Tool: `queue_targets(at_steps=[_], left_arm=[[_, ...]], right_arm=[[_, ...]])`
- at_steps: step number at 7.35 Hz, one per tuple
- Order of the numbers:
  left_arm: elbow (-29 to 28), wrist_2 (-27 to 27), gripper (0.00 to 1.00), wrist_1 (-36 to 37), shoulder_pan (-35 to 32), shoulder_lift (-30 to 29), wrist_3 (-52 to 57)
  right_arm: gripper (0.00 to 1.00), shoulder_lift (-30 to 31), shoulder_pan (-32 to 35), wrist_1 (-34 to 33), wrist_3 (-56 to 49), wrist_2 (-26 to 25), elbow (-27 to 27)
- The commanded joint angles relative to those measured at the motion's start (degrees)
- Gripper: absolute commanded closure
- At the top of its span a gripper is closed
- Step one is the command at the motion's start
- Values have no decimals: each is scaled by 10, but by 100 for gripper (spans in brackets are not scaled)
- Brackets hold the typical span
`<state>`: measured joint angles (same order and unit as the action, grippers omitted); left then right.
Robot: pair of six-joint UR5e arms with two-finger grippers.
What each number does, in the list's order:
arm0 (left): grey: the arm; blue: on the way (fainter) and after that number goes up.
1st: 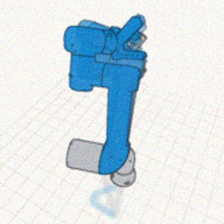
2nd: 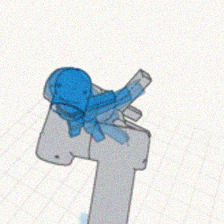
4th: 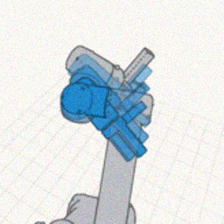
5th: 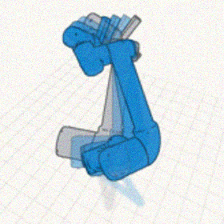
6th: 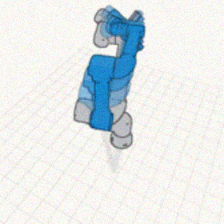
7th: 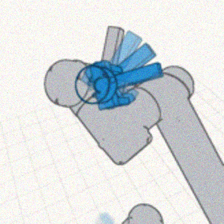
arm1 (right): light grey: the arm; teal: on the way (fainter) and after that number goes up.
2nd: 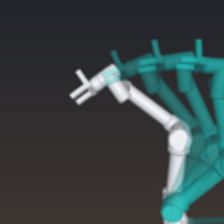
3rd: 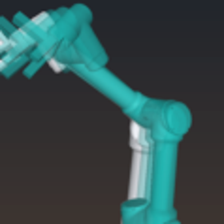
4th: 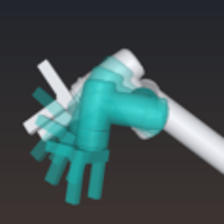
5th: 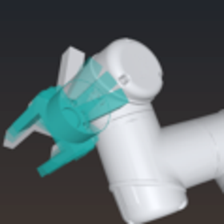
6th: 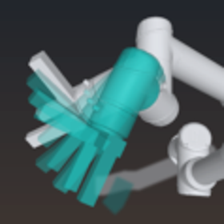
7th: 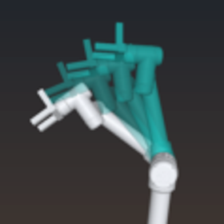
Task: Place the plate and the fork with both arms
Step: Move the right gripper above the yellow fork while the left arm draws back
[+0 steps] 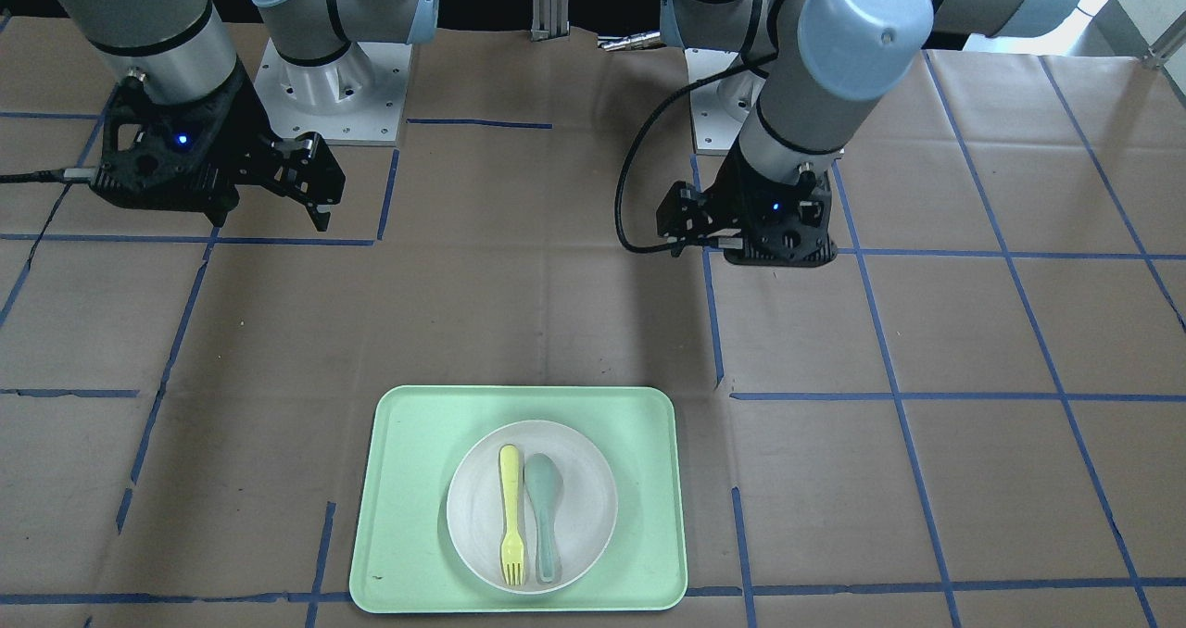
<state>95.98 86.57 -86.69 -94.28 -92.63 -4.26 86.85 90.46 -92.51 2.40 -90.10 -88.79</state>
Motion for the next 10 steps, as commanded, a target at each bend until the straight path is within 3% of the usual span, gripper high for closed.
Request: queue_targets(at_steps=[1, 5, 7, 10], left_arm=[[4, 18, 0, -101, 4, 89, 14], [11, 24, 0, -102, 9, 106, 96], [20, 21, 0, -101, 9, 98, 127], [16, 18, 0, -102, 9, 94, 131]], right_arm=[[0, -74, 41, -2, 42, -1, 71], [0, -224, 136, -17, 133, 0, 198], [0, -255, 142, -43, 142, 3, 197], [2, -317, 142, -147, 142, -3, 200]])
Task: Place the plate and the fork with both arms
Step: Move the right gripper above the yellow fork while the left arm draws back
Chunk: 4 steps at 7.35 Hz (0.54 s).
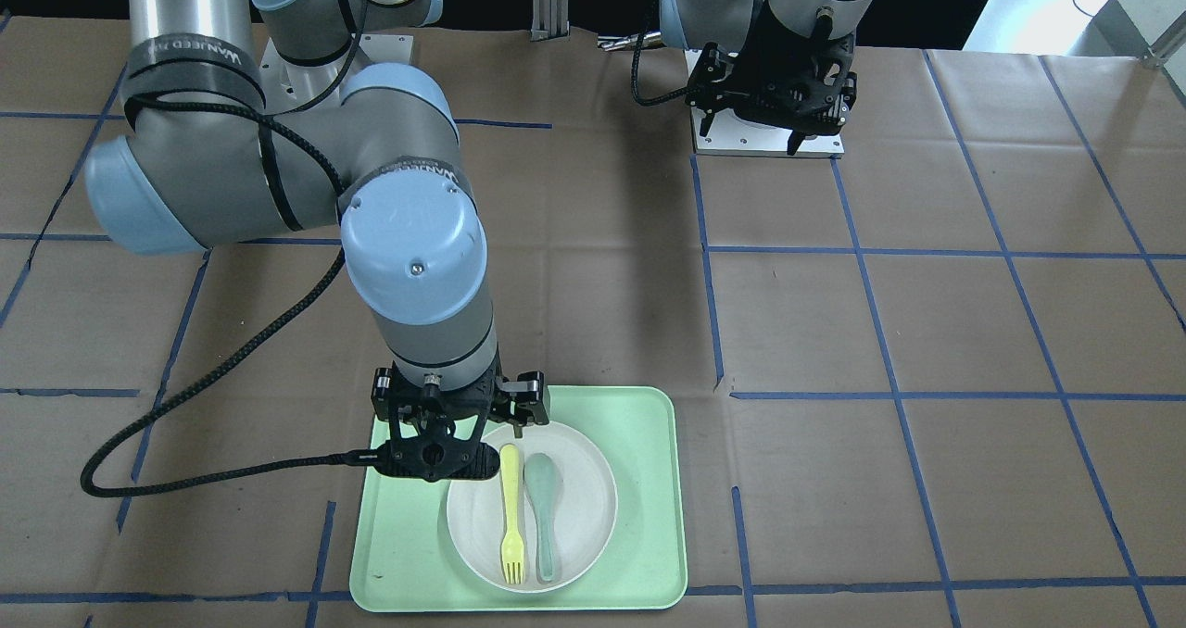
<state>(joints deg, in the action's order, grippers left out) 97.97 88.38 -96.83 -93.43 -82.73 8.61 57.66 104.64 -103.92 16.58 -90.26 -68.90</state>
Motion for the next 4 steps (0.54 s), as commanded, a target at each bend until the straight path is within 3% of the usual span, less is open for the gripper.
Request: queue_targets(at_steps=[1, 3, 4], left_arm=[[1, 3, 0, 0, 0, -1, 1], [2, 2, 0, 7, 0, -1, -5], [4, 4, 0, 17, 1, 2, -5]], right_arm=[[16, -37, 0, -37, 0, -1, 1], [40, -53, 0, -44, 0, -1, 1], [44, -63, 0, -54, -1, -1, -1]])
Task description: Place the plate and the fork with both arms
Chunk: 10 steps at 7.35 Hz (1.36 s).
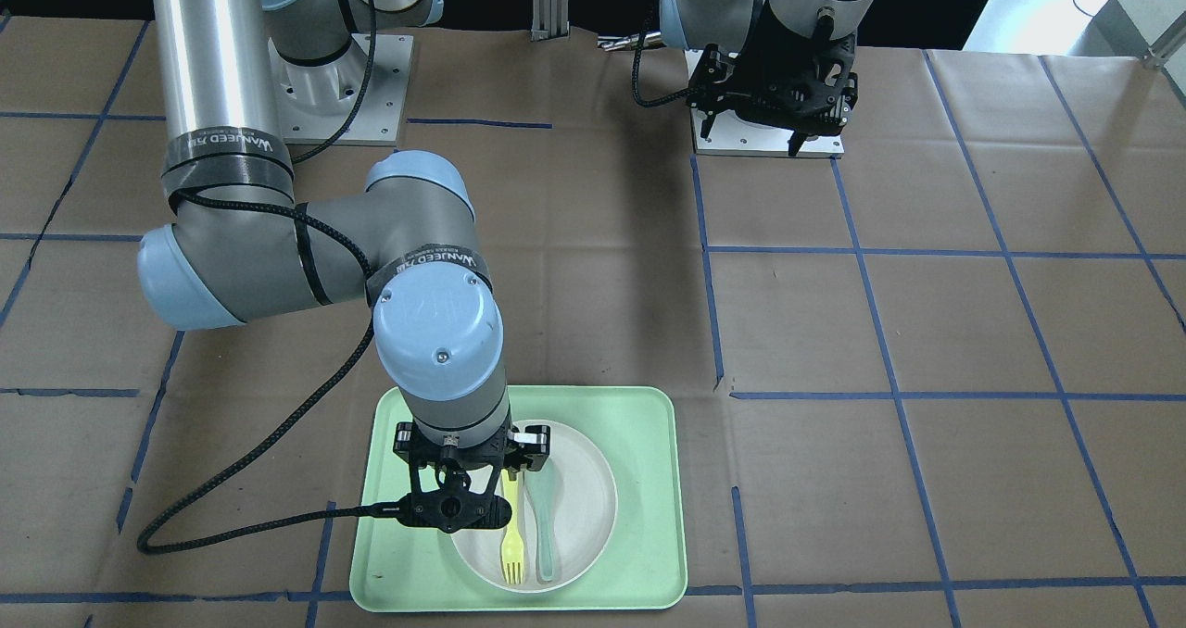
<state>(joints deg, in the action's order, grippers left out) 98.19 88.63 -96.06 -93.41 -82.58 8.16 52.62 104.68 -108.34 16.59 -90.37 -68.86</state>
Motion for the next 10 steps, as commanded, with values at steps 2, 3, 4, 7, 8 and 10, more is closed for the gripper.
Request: queue_targets(at_steps=[2, 3, 4, 7, 8, 10], left_arm=[[1, 0, 0, 13, 2, -3, -3], [1, -1, 0, 15, 10, -1, -5], [1, -5, 0, 14, 43, 0, -5], [1, -2, 0, 20, 52, 0, -2], [-4, 1, 0, 45, 51, -10, -3], [-4, 0, 0, 38, 40, -13, 3]], right_arm=[[53, -32, 2, -30, -2, 0, 0], [53, -38, 3, -34, -3, 1, -1], [53, -44, 6, -38, -7, 0, 0], [53, -68, 10, -61, -9, 0, -1], [53, -71, 10, -62, -9, 0, -1], [53, -82, 14, -66, -10, 0, -1]])
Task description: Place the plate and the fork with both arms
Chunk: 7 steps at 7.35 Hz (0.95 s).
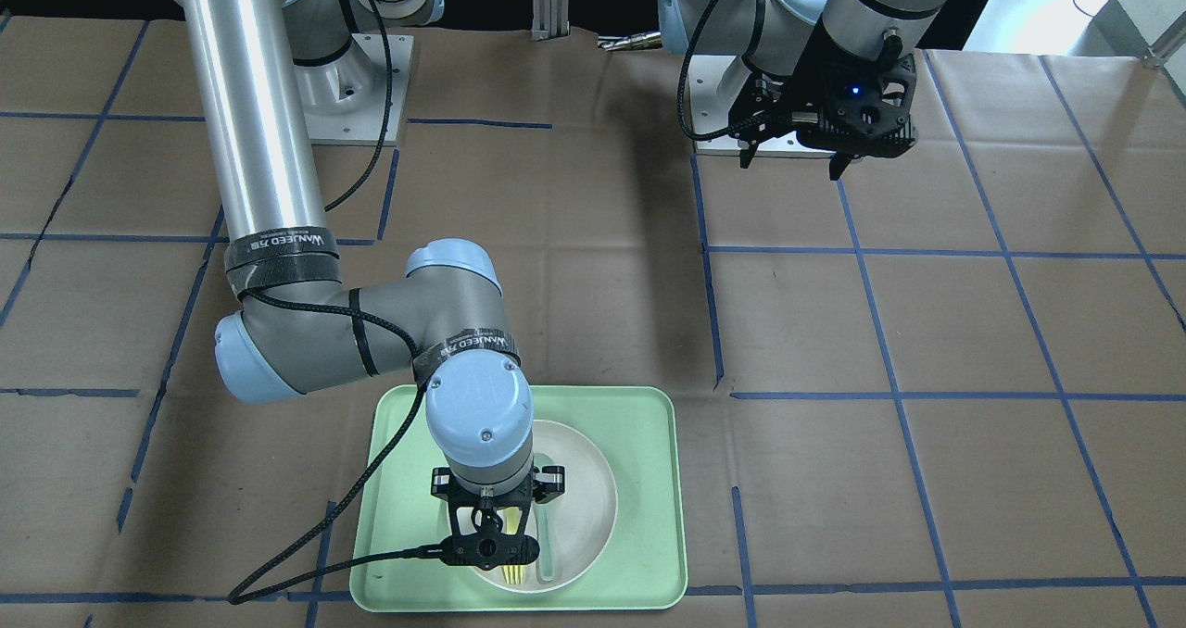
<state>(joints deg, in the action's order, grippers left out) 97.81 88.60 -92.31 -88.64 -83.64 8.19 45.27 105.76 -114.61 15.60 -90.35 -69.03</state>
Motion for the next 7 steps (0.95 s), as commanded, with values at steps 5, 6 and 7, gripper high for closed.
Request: queue_targets(at_steps=[5, 6, 7], left_arm=[[0, 13, 0, -7, -61, -17, 2], [-2, 33, 0, -5, -64, -17, 2], [-5, 33, 0, -4, -64, -20, -1]], right_arm=[[55, -16, 8, -14, 0, -14, -1], [66, -16, 7, -14, 0, -15, 0], [76, -16, 7, -14, 0, -14, 0]])
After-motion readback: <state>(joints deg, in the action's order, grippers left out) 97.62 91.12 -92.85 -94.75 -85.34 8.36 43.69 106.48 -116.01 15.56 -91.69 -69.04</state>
